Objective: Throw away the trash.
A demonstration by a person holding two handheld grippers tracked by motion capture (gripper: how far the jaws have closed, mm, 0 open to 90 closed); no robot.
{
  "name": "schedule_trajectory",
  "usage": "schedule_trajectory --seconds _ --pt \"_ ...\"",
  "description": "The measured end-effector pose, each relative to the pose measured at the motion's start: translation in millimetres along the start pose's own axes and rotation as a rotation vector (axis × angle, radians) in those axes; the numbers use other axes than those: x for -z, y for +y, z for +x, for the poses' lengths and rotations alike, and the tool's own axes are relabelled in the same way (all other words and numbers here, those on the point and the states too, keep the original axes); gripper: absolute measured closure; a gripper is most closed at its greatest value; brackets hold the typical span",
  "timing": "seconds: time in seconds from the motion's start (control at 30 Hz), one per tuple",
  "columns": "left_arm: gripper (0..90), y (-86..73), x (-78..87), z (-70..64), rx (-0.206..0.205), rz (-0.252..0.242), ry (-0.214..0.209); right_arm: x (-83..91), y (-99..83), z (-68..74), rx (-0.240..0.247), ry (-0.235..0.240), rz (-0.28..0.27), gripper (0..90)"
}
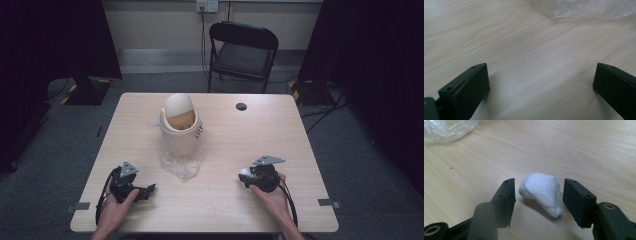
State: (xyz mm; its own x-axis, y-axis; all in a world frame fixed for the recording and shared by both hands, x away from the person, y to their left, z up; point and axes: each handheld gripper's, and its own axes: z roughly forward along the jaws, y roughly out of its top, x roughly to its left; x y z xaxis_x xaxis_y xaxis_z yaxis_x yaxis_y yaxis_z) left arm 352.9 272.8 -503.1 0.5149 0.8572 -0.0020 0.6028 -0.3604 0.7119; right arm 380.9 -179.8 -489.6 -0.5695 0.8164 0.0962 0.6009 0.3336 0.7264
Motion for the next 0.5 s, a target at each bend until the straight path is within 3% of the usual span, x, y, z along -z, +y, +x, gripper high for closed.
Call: schedule_trajectory --seconds 0.23,0.5 --pt "0.0 0.0 0.0 0.0 0.0 0.0 0.0 -2.5 -0.6 0.3 -0.001 0.006 0.004 53.4" --pt "0.0 0.0 0.0 0.0 0.0 0.0 0.0 -0.8 -1.4 -1.2 -0.016 0.018 -0.001 56.4"
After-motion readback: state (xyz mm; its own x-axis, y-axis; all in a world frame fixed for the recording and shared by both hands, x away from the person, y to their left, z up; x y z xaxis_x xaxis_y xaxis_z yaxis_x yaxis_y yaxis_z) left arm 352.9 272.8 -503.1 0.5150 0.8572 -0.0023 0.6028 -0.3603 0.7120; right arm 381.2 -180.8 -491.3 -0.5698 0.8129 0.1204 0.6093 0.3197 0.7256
